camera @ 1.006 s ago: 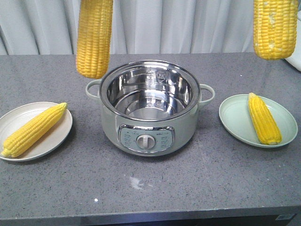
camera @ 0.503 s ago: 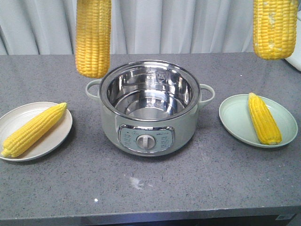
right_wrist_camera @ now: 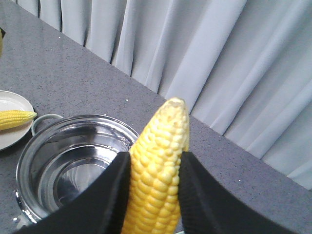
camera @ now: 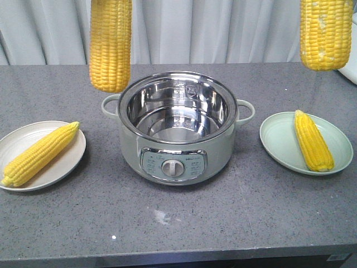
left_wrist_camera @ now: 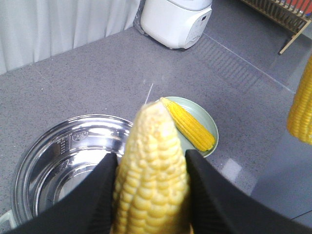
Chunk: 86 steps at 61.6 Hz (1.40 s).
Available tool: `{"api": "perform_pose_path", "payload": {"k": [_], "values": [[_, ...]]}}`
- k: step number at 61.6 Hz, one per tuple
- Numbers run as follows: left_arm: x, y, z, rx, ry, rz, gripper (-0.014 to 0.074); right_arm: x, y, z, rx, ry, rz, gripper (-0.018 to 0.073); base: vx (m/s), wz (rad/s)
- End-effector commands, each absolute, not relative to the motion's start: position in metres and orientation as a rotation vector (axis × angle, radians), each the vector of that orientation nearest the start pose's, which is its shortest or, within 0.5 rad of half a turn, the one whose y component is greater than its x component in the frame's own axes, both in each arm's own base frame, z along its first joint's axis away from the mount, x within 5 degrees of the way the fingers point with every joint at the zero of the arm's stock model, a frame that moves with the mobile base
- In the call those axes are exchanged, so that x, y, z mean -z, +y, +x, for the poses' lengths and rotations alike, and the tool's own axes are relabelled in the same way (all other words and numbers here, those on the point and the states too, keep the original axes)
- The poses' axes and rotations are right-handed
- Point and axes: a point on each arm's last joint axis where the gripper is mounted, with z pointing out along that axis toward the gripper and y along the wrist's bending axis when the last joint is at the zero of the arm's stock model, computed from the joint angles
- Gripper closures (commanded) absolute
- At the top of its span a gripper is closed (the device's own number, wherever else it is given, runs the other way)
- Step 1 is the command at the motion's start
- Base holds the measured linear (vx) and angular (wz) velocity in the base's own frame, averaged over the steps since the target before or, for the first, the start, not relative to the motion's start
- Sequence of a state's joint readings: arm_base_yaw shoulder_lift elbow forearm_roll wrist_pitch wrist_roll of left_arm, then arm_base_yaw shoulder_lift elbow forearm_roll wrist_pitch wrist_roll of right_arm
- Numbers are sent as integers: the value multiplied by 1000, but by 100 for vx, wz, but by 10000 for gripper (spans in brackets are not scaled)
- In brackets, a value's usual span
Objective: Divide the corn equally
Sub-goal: 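Hold both cobs raised above the empty pot, then drive the base along the counter away from the pot, holding both cobs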
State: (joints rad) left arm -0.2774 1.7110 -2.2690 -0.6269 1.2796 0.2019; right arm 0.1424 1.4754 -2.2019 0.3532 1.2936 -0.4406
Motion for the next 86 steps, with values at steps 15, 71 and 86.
{"api": "perform_pose_path", "payload": {"k": [15,71,86], "values": [[-548,-137,280,848,1938,632,604,-578,63,223,-222,1843,-676,564,0,0],[-548,-137,280,848,1939,632,603,-578,63,223,-222,1843,-676,564,-1,-13],[-548,-137,280,848,1939,632,603,-578,63,223,-222,1843,-676,564,-2,-29]]}}
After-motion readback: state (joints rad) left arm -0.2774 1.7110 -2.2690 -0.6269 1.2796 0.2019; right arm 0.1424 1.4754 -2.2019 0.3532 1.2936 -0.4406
